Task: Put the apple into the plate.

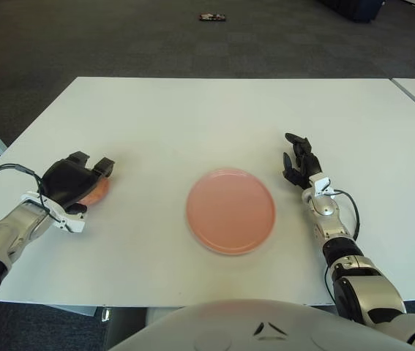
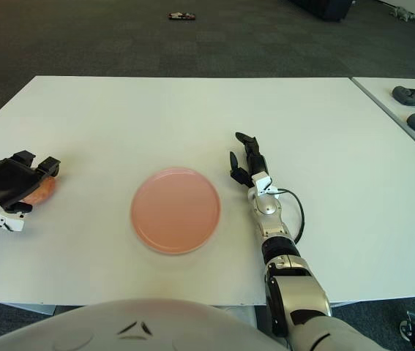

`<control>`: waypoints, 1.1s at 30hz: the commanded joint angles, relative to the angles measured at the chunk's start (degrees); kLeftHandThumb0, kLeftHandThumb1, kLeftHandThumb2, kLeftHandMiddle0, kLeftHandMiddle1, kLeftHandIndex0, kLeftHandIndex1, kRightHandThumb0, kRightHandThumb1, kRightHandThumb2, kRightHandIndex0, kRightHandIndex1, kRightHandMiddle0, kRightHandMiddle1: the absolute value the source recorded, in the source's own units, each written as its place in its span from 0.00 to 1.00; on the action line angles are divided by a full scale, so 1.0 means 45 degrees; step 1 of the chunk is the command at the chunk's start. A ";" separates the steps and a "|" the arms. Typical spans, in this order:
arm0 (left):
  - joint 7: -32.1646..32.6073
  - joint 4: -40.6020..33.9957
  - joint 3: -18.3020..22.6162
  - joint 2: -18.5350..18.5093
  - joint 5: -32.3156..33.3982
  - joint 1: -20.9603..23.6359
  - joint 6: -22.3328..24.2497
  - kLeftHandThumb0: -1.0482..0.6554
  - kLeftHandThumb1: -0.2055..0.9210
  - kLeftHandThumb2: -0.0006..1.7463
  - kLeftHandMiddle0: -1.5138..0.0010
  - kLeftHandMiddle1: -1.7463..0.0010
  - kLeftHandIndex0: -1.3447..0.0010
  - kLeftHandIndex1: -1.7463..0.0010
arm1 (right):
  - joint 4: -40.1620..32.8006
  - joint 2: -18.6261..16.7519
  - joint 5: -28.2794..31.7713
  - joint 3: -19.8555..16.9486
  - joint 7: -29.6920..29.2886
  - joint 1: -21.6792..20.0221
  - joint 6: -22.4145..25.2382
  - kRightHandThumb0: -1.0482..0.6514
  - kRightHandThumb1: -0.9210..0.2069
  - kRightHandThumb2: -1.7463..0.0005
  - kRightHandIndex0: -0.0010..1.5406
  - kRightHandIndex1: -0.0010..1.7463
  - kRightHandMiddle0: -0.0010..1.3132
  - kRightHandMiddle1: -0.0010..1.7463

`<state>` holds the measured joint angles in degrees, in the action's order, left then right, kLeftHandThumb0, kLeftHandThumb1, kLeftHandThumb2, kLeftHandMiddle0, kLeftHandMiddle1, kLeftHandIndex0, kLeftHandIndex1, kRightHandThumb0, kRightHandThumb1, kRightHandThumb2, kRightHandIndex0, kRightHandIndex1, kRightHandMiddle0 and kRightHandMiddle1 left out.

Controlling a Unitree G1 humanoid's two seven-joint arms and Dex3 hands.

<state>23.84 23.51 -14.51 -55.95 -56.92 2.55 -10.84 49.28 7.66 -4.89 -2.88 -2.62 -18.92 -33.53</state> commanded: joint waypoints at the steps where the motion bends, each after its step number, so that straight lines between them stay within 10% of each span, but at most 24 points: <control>1: 0.0215 -0.0329 0.0680 0.0106 0.0778 0.0335 -0.0124 0.61 0.32 0.87 0.59 0.00 0.54 0.00 | 0.0261 -0.0149 0.0080 -0.0009 -0.0036 0.0254 0.0409 0.15 0.00 0.57 0.17 0.01 0.00 0.43; 10: -0.0016 -0.1110 0.1605 0.0553 0.2057 0.0086 -0.0190 0.37 0.51 0.71 0.22 0.00 0.58 0.00 | 0.0220 -0.0188 0.0098 -0.0012 -0.0032 0.0277 0.0477 0.16 0.00 0.57 0.17 0.01 0.00 0.42; 33: -0.1480 -0.3411 0.3391 0.1173 0.3237 0.0055 0.0260 0.33 0.45 0.76 0.19 0.00 0.53 0.00 | -0.0243 -0.0348 0.0219 -0.0022 0.0129 0.0447 0.1035 0.15 0.00 0.57 0.17 0.01 0.00 0.39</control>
<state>17.64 8.89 -0.88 -50.50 -43.45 1.72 -9.28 47.15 6.59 -4.58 -2.91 -2.51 -18.58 -30.97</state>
